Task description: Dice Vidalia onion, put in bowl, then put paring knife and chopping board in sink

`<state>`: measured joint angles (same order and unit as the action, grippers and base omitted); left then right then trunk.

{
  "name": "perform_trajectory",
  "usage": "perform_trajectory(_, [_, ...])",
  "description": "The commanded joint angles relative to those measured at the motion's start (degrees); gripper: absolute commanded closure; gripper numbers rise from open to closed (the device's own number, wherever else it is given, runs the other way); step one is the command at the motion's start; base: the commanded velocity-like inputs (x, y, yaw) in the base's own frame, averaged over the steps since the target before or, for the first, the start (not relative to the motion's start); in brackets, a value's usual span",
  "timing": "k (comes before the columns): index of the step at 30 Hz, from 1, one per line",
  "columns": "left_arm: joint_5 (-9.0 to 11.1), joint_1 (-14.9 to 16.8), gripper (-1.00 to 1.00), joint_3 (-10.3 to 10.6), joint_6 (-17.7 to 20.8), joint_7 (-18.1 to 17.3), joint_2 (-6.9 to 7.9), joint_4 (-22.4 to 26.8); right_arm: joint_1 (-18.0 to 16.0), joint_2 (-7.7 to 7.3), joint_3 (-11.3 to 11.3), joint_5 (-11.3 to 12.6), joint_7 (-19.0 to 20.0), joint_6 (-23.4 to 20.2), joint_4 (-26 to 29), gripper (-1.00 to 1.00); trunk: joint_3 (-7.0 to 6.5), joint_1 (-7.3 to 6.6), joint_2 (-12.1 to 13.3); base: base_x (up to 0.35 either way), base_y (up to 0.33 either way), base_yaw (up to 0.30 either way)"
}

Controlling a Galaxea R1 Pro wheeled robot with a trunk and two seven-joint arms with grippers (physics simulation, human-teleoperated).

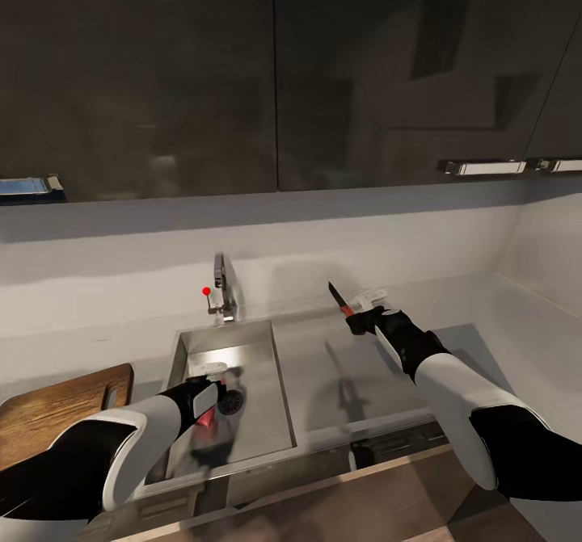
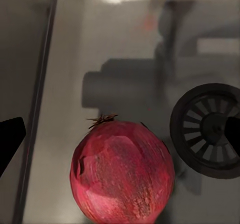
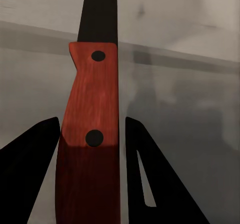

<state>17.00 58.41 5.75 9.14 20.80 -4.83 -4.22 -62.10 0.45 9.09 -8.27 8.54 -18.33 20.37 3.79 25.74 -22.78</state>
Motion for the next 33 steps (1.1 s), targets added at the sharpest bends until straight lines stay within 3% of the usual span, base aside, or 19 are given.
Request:
perform_trajectory(1, [0.4,0.1,-1.0,0.5,0.1,0.1,-0.02,-0.1,0.0,-0.01,0.0,-0.6,0.2,-0.3,0.1,1.0,0.14,0.04,-0.1,0.0,0.0,0.0])
perform_trajectory(20, [0.4,-0.1,-1.0,0.5,0.1,0.1,-0.38,-0.1,0.0,-0.01,0.0,-0.6,0.3,-0.3,0.1,1.0,0.15,0.04,-0.1,0.0,0.0,0.0])
perform_trajectory(33, [0.4,-0.1,-1.0,0.5,0.1,0.1,-1.25,-0.1,0.0,-0.01,0.0,-0.6,0.3,-0.3,0.1,1.0,0.88,0.04,-0.1,0.0,0.0,0.0])
